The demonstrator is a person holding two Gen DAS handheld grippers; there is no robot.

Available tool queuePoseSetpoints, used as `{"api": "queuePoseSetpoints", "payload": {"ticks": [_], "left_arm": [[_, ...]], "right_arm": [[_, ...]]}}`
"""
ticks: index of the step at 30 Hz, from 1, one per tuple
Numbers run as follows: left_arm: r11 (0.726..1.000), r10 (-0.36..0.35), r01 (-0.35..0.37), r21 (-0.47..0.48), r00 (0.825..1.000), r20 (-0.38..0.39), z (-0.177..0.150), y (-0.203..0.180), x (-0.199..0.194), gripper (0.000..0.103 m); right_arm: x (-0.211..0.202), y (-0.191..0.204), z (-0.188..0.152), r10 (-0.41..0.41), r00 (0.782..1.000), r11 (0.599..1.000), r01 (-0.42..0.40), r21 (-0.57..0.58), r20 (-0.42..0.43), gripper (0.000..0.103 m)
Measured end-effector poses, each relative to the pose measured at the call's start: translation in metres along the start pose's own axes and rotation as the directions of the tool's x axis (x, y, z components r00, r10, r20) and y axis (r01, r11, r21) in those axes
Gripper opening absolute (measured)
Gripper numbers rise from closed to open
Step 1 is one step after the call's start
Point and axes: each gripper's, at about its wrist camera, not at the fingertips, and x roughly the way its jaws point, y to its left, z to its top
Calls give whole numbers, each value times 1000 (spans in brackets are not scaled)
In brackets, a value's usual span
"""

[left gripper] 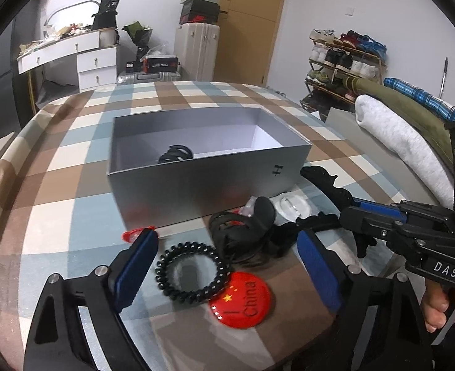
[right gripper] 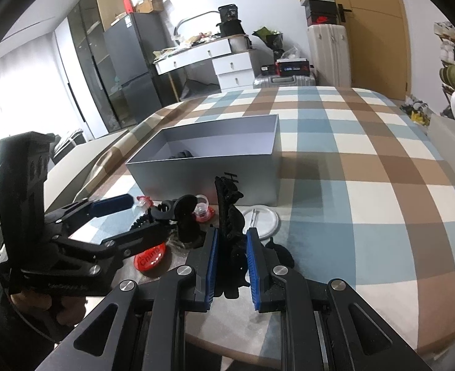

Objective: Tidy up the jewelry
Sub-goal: 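Grasp a black claw clip with the right tool while the left tool grasps another claw clip, then lower both held claw clips into the grey box and open both tools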

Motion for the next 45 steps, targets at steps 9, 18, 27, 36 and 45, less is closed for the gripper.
{"api": "queuePoseSetpoints", "payload": {"ticks": [9,18,27,36,45], "left_arm": [[1000,2,-1,18,998,-69,3,-8,17,50],[999,-4,6,41,1000,-28,0,-11,3,41],[999,9,-10,33,999,47,11,-6,-13,41],[999,37,-37,-1,995,92,21,6,-21,41],[998,56,-52,-34,992,115,36,18,-20,41]], "right_arm": [[-4,-8,1,5,1000,1000,-6,18,11,17],[-5,-10,2,11,1000,1000,-11,16,15,17],[-8,-4,6,11,999,1000,-11,1,31,17],[-7,1,22,20,998,1000,-20,-9,54,17],[0,0,39,57,997,998,-58,14,53,17]]}}
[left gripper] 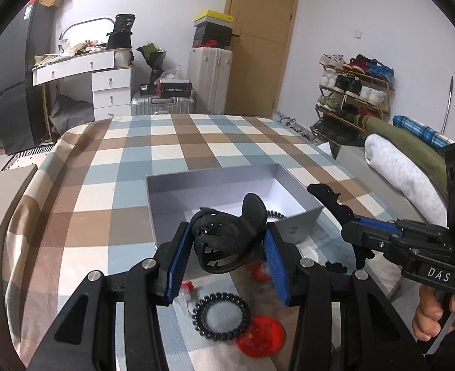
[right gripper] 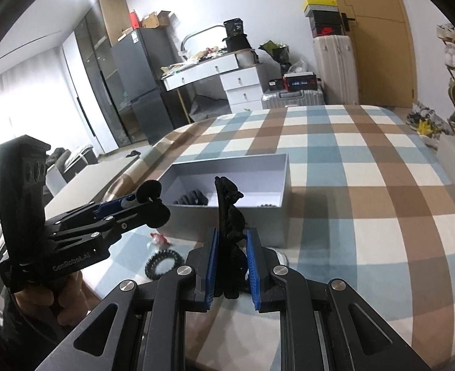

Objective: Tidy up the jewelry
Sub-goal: 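Lower both held claw clips into the grey box and open both tools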

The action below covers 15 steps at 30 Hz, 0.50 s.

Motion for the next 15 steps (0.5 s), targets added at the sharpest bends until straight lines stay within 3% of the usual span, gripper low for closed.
{"api": "queuePoseSetpoints", "payload": {"ticks": [15], "left_arm": [[999,32,-32,-10,999,4,16,14,13,41]], "right_arm": [[18,-8,25,0,1000,1000,0,8,0,17]]}}
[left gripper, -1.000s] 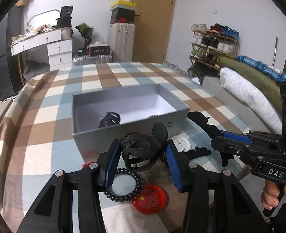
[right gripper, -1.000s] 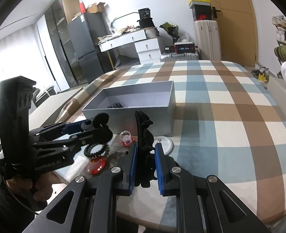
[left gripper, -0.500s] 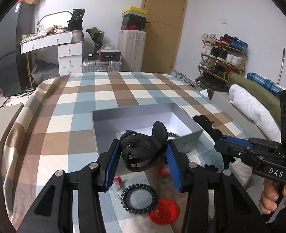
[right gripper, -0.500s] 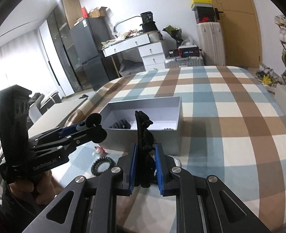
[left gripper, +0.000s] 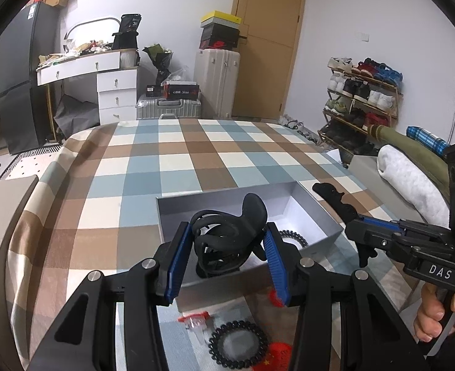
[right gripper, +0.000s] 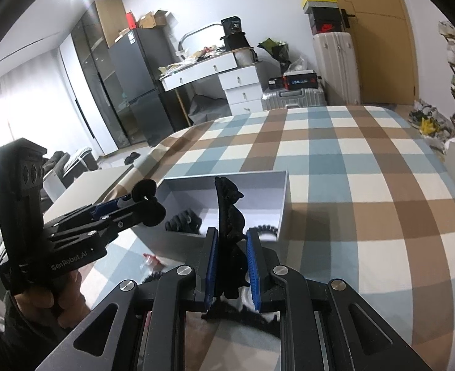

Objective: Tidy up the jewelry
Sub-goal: 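Lower both held claw clips into the grey box and open both tools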

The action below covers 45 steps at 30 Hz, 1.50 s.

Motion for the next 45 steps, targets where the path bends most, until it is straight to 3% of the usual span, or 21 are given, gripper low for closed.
{"api": "queuePoseSetpoints", "payload": {"ticks": [17,28,37,42,45], "left_arm": [[1000,15,-16,-15,999,-37,3,7,17,41],[1000,16,-17,-12,998,-65,1,1,26,41],[1000,27,-27,9,997,-75,-2,-3,27,41],[1000,17,-16,4,996,-87,-4,-3,23,43],[1000,-4,3,-6,995,-100,-4,-3,19,52]], "right_arm": [[29,0,20,19,999,1000,-19,4,-35,17],[48,8,22,28,999,998,-30,-54,-46,17],[57,8,20,-14,997,997,9,-71,-72,14],[40,4,18,-31,999,998,29,-59,-36,17],[30,0,15,-41,999,998,40,-38,-26,31]]}}
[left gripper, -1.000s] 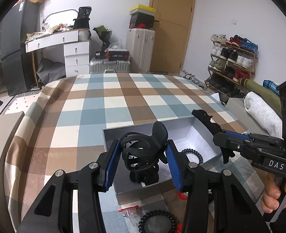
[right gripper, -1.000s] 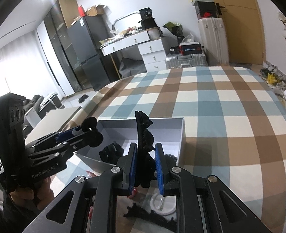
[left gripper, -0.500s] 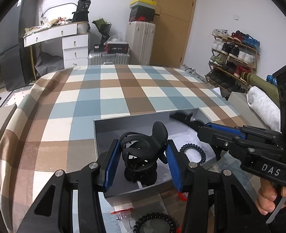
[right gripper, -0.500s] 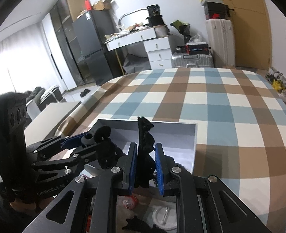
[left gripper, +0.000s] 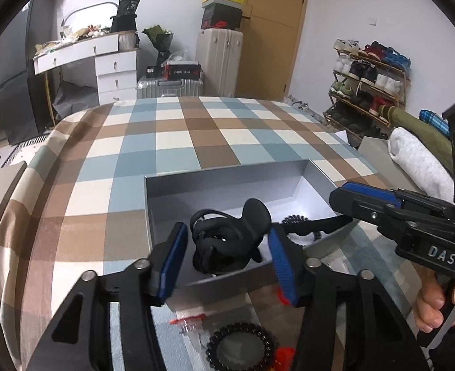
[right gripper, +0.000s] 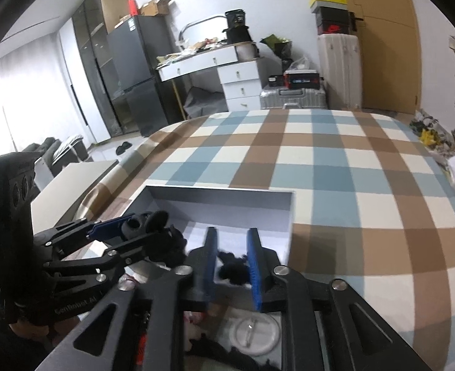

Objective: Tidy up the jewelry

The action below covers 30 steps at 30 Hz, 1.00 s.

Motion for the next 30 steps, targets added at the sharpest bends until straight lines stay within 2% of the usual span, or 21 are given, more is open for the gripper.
{"api": "queuePoseSetpoints", "payload": {"ticks": [2,3,5,9,13,22,24,27,30], "left_arm": [[1000,-10,10,-5,1000,9,-1,0,-6,67],[1000,-9,9,-7,1000,12,-2,0,-8,71],[1000,-15,16,-6,1000,27,-4,-1,-15,79],[1000,0,0,0,998,69,-7,0,-28,84],[1000,8,-5,-29,994,107,-14,4,-37,102],[998,61,-63,20,994,91,-23,1,-37,102],[998,58,-59,16,994,92,-24,2,-39,102],[998,48,-50,26,995,83,-25,1,-39,102],[997,59,-62,36,995,79,-28,1,-37,102]], "right_arm": [[-6,-1,-3,-6,1000,1000,6,9,10,47],[-10,-1,-5,-7,1000,1000,7,9,11,50],[-14,-1,-8,-8,1000,1000,8,5,-1,65],[-23,-2,-16,-8,1000,1000,8,6,-1,84],[-27,0,-23,-29,999,999,28,-20,-27,103],[-28,15,-36,-82,995,992,75,-105,-58,103],[-27,17,-37,-105,992,990,97,-107,-68,103],[-26,15,-40,-67,993,994,58,-91,-97,103],[-22,13,-42,-102,987,991,90,-101,-121,103]]}}
